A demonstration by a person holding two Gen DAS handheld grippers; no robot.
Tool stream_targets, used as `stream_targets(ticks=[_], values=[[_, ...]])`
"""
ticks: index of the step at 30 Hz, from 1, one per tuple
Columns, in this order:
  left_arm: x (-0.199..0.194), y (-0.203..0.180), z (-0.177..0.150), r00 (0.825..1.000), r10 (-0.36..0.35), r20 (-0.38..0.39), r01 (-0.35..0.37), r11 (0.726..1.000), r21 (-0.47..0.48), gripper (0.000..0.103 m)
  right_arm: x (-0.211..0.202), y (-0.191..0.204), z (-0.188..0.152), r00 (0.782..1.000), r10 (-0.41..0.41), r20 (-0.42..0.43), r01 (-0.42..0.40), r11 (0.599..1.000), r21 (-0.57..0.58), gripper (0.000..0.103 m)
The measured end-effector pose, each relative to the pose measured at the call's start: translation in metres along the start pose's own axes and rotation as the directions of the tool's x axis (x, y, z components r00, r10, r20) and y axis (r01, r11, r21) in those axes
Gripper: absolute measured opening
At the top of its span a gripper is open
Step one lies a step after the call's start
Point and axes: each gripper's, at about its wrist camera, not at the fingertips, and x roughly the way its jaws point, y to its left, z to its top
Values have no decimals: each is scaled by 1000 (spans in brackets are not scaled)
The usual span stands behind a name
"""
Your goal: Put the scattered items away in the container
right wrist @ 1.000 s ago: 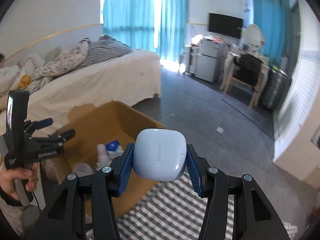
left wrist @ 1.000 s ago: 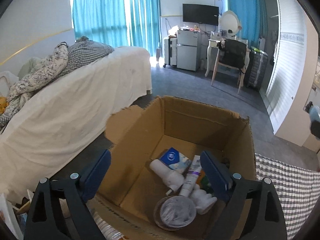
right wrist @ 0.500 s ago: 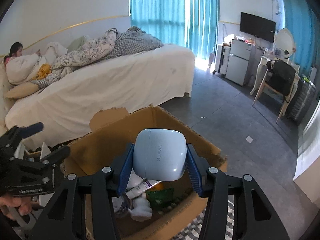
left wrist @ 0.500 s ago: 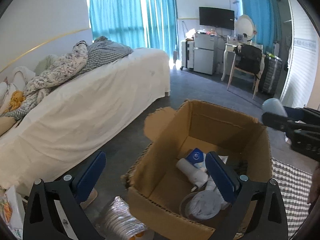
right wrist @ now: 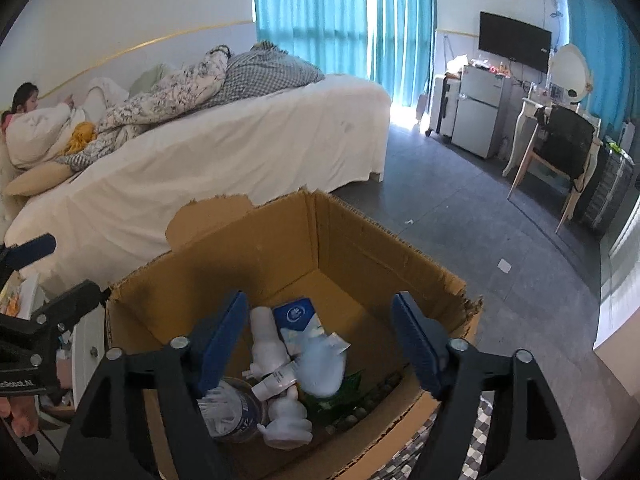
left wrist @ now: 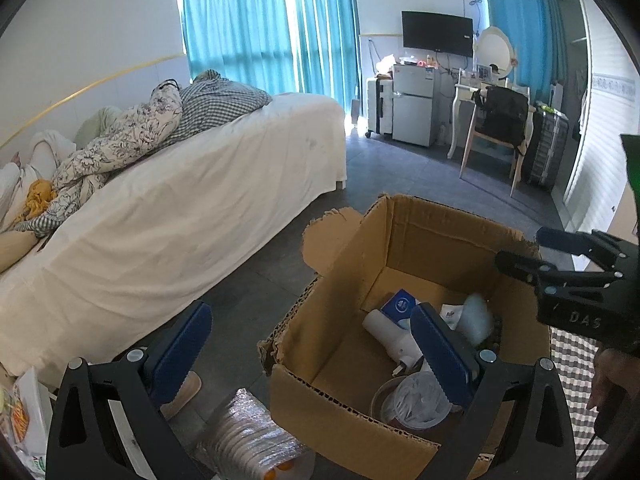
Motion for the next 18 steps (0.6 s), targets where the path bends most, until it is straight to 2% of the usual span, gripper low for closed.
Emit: stream_targets(ticks=[3,10,12,18], values=[[-1,-1,1,1000,-3,3,3,1000,1,102,-6,-1,3,1000,-4,7,4,1000,4,85],[-8,-10,3,1000,-17,16,17,1000,13,102,-21,-5,1,999,-25,22,24,1000,11,89],[-10,-14,5,1000,-23,20,23,1000,20,102,-29,-11,0,999,-40,27,40,999,15,93],[-24,-36,9,997,-61,42,59,997,47,102,-67,-33,-11,994,-91,60,88,995,55,97]])
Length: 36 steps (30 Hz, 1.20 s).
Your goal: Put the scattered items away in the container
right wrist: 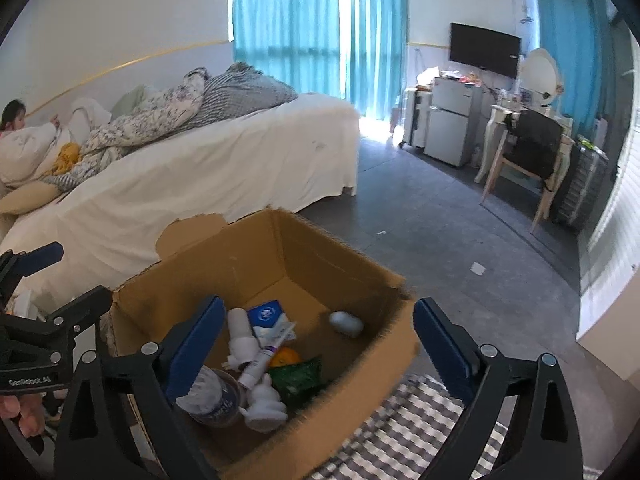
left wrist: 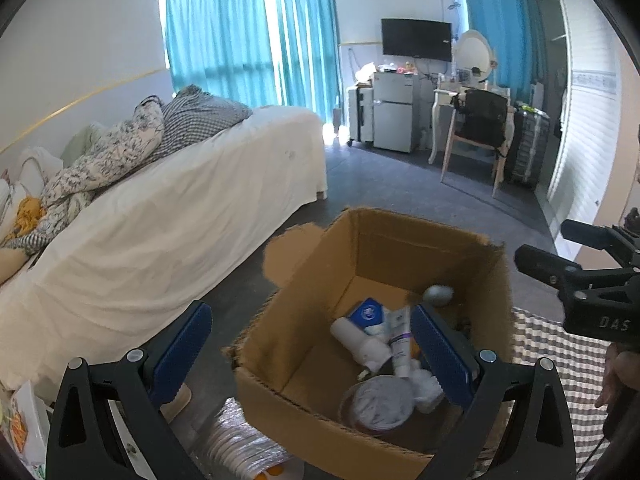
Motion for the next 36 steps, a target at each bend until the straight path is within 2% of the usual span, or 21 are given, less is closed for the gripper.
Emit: stream_targets(ticks=[6,14,18,27,36], values=[[-16,-40,4,997,-74,30,73,996,44,102,-54,-41,-14,994,-106,38,104,993,50,101],[-40,-107,9,978,-200,62,193,976,96,102,-129,-104,-41,964,-260,59,249,956,155,103],[-56,-149,7,959,-274,76,262,955,138,102,-167,-132,-57,942,-331,53,313,925,214,103],[-86,-226,-9,911,-407,66,384,896,225,102,-252,-180,-105,874,-484,30,448,829,334,103],[-117,-287,-30,863,-504,41,470,829,304,102,-311,-212,-157,822,-569,-24,518,730,446,103]])
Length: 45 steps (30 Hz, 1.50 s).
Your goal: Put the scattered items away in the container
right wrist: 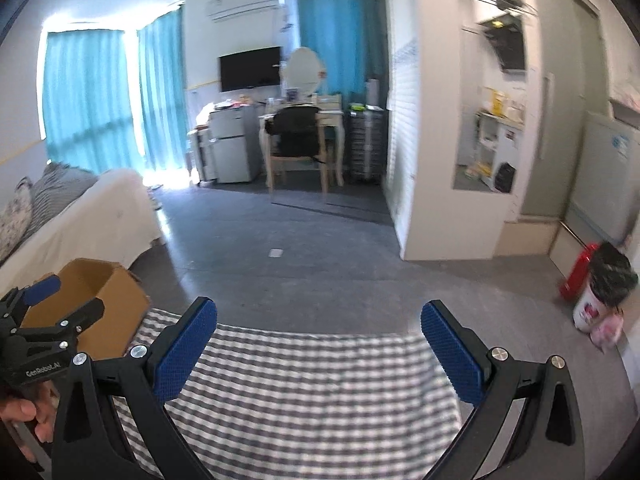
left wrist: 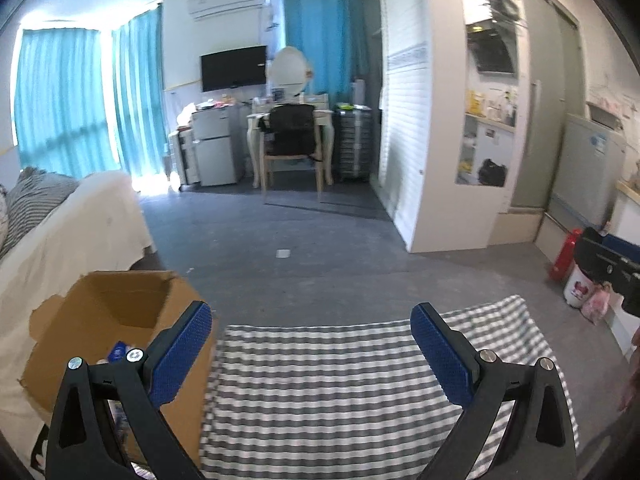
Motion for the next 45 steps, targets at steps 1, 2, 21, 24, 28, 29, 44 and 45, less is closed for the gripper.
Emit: stream_targets(ticks=[1,2,21,24,28,29,44,45], values=[[-1,-7,0,1000,-8,3,8,1000,7,102,-2,-6,-3,1000,-8,-1,8,1000,11,103],[-1,-12,0,1000,-14,5,14,1000,12,102,-6,-13,-6,1000,-17,-2,17,1000,22,103],[-20,-33,-21,1000,-26,16,25,1000,12,102,-12,-37,-58,996,-59,-74,62,998,34,103],[-20,-25,-26,1000,-16,10,16,1000,-3,102,-12,-34,-65,995,-61,-81,63,998,21,103],[-19,-17,-31,1000,-8,5,8,1000,-15,102,-12,-28,-70,995,-57,-84,58,998,3,103],[-19,-16,-32,1000,-8,4,8,1000,-18,102,-12,-26,-70,995,-57,-84,57,998,-3,103],[-20,-10,-40,1000,4,-4,-4,1000,-11,102,-11,-7,-71,995,-53,-79,51,998,-39,103],[-20,-9,-40,1000,6,-5,-6,1000,-12,102,-11,-6,-71,995,-53,-80,51,998,-38,103]])
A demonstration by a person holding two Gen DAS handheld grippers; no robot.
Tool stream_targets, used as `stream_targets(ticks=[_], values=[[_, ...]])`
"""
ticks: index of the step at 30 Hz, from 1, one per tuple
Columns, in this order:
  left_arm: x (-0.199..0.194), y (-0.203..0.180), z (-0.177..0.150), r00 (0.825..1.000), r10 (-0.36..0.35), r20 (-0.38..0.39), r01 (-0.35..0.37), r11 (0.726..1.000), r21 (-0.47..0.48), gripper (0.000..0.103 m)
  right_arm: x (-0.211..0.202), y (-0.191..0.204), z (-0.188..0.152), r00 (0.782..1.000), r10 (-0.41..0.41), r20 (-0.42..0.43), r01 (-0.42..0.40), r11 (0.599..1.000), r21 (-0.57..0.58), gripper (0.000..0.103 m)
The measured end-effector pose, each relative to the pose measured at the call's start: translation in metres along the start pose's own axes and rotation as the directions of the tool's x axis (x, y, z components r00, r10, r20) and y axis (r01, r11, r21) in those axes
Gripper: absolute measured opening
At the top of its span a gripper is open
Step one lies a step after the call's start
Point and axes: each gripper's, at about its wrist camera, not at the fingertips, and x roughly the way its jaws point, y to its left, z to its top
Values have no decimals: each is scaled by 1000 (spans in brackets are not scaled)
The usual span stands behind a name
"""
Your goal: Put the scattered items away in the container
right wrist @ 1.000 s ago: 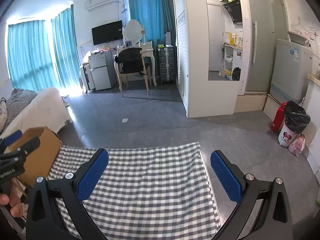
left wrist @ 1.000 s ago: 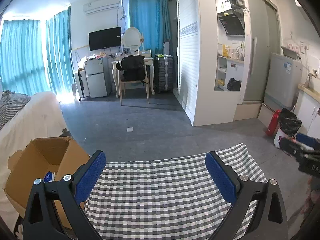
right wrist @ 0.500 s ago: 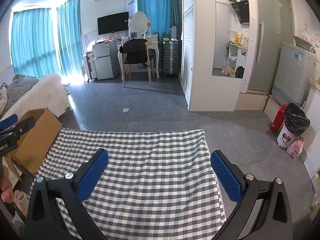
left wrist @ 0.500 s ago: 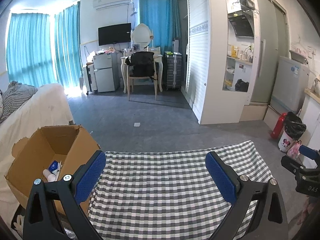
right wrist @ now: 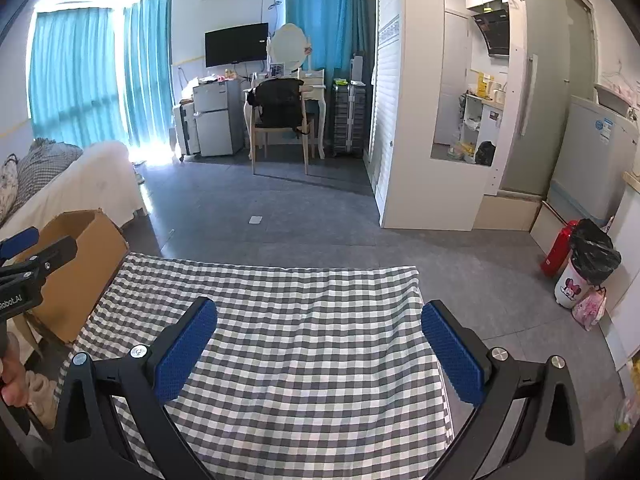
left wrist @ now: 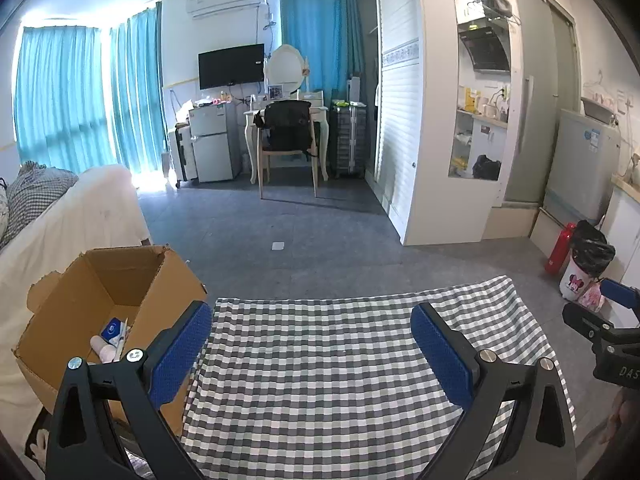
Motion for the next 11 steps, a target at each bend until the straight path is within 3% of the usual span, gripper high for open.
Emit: stream_targets(ticks=[11], values=[[1,0,-2,1000,5,-5,-5,1000,4,102,1,7,-1,1000,6,-2,-6,1000,-3,103]])
